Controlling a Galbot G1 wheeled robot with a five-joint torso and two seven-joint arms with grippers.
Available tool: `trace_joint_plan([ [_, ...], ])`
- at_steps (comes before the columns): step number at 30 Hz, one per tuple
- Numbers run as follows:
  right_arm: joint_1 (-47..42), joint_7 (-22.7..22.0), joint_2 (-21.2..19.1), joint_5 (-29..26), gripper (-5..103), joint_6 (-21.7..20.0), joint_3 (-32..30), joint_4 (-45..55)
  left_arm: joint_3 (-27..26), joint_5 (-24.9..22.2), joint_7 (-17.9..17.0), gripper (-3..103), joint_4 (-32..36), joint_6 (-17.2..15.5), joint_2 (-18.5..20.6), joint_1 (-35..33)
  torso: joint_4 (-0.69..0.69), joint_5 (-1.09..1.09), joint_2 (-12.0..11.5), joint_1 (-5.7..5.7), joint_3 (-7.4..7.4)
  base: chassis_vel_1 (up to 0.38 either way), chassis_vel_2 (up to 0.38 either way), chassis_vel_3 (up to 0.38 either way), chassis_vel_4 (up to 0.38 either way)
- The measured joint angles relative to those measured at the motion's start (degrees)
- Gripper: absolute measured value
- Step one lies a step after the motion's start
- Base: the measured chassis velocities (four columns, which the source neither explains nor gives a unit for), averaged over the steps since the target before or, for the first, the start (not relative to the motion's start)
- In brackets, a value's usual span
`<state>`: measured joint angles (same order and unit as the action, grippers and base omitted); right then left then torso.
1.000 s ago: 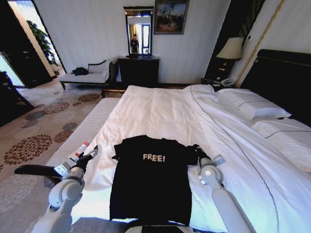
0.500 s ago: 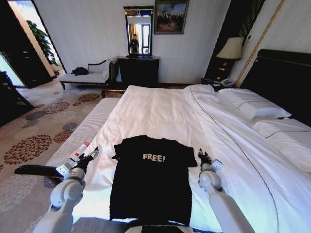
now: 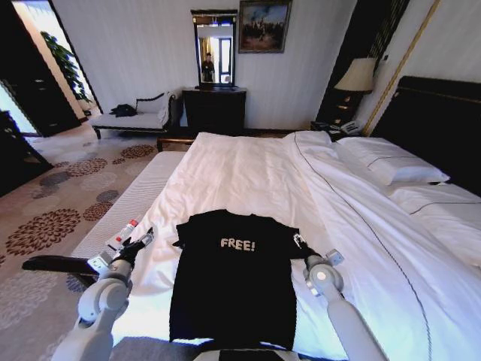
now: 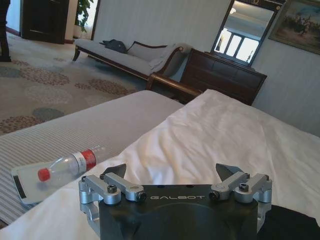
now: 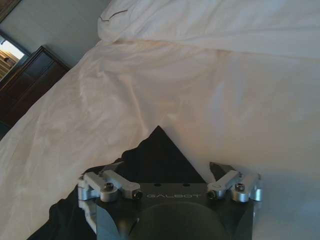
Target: Fold the clothes on the bed.
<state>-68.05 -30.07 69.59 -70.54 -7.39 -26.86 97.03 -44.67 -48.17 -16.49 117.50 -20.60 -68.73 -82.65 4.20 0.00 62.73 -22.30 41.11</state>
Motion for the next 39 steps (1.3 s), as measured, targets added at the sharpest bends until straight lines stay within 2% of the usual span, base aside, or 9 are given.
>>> trace_joint_plan([
  [7, 1.3, 1.5, 0.3, 2.0, 75, 0.9, 0.9, -3.3, 0.2, 0.0, 0.0, 100, -0.7, 0.2, -0.1, 0.2, 0.01, 0.0, 0.0, 0.0, 0.0, 0.0, 0.0, 0.0, 0.0],
  [10, 1.7, 1.9, 0.2, 2.7, 59, 1.4, 1.0, -4.2, 0.6, 0.3, 0.0, 100, -1.2, 0.3, -0.3, 0.6, 0.01, 0.0, 0.0, 0.0, 0.0, 0.0, 0.0, 0.0, 0.0],
  [12, 1.8, 1.9, 0.2, 3.0, 59, 1.5, 1.0, -4.5, 0.8, 0.3, 0.0, 100, -1.4, 0.3, -0.3, 0.7, 0.01, 0.0, 0.0, 0.0, 0.0, 0.0, 0.0, 0.0, 0.0],
  [16, 2.3, 2.2, 0.1, 3.9, 37, 1.8, 1.3, -5.4, 1.4, 0.6, 0.0, 100, -2.0, 0.4, -0.5, 1.3, 0.01, 0.0, 0.0, 0.0, 0.0, 0.0, 0.0, 0.0, 0.0],
  [19, 2.6, 2.4, 0.1, 4.6, 27, 2.0, 1.5, -6.0, 1.6, 0.7, 0.0, 100, -2.2, 0.4, -0.6, 1.4, 0.01, 0.0, 0.0, 0.0, 0.0, 0.0, 0.0, 0.0, 0.0],
  [21, 2.7, 2.5, 0.1, 4.9, 27, 2.1, 1.6, -6.2, 1.6, 0.8, 0.0, 100, -2.2, 0.5, -0.7, 1.5, 0.01, 0.0, 0.0, 0.0, 0.0, 0.0, 0.0, 0.0, 0.0],
  [24, 3.0, 2.6, 0.2, 5.6, 10, 2.4, 2.0, -6.8, 1.6, 0.9, 0.0, 100, -2.3, 0.6, -0.7, 1.5, 0.01, 0.0, 0.0, 0.0, 0.0, 0.0, 0.0, 0.0, 0.0],
  [27, 3.2, 2.7, 0.3, 6.5, 2, 2.8, 2.2, -7.1, 1.5, 0.9, 0.0, 100, -2.3, 0.6, -0.7, 1.4, 0.01, 0.01, 0.0, 0.0, 0.0, 0.0, 0.0, 0.0, 0.0],
  [39, 1.1, 2.1, -0.4, 9.7, 0, 3.9, 0.0, -3.0, 1.3, 1.0, 0.0, 100, -2.2, 0.8, -0.8, 1.3, 0.01, 0.0, 0.0, 0.0, 0.0, 0.0, 0.0, 0.0, 0.0],
])
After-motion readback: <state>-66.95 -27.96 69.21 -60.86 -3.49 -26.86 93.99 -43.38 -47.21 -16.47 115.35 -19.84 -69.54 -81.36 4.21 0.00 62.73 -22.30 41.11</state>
